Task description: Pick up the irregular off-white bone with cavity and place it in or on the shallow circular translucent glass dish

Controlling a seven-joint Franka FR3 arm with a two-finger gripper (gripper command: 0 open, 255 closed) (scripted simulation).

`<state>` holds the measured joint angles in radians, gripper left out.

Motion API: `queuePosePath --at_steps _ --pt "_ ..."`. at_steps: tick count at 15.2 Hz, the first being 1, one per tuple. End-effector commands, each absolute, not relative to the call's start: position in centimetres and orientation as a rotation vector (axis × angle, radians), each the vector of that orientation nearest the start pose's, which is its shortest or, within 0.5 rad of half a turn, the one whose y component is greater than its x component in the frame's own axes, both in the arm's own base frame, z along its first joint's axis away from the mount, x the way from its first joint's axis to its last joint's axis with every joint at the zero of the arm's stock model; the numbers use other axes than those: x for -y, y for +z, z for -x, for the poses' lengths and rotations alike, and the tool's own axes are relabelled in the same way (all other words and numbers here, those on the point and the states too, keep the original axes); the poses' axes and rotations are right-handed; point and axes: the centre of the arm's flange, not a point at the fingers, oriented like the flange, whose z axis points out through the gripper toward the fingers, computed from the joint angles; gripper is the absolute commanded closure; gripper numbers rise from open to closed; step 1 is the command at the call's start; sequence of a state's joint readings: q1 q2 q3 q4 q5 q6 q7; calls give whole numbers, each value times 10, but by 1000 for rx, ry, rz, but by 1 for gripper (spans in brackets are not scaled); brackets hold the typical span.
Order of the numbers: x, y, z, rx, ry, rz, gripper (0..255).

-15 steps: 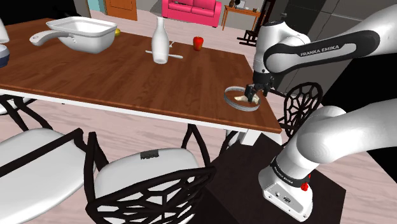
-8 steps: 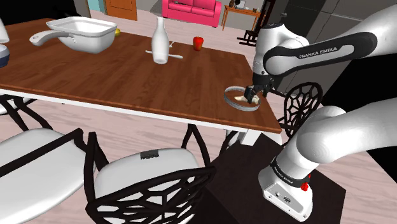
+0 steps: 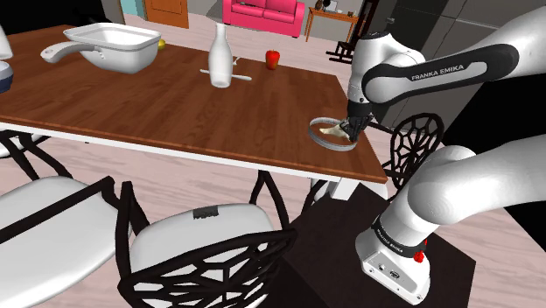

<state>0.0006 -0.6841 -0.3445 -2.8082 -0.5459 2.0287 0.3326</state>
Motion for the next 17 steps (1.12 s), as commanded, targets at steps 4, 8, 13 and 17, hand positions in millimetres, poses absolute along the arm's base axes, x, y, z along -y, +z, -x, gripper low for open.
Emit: queuePosePath --at_steps 4,8,13,17 --pt "123 374 -296 -542 142 3357 255" --pt "183 402 -274 -909 -174 2878 0" --pt "181 376 -278 -909 -174 2878 0" --pt "180 363 -280 -909 -174 2878 0"
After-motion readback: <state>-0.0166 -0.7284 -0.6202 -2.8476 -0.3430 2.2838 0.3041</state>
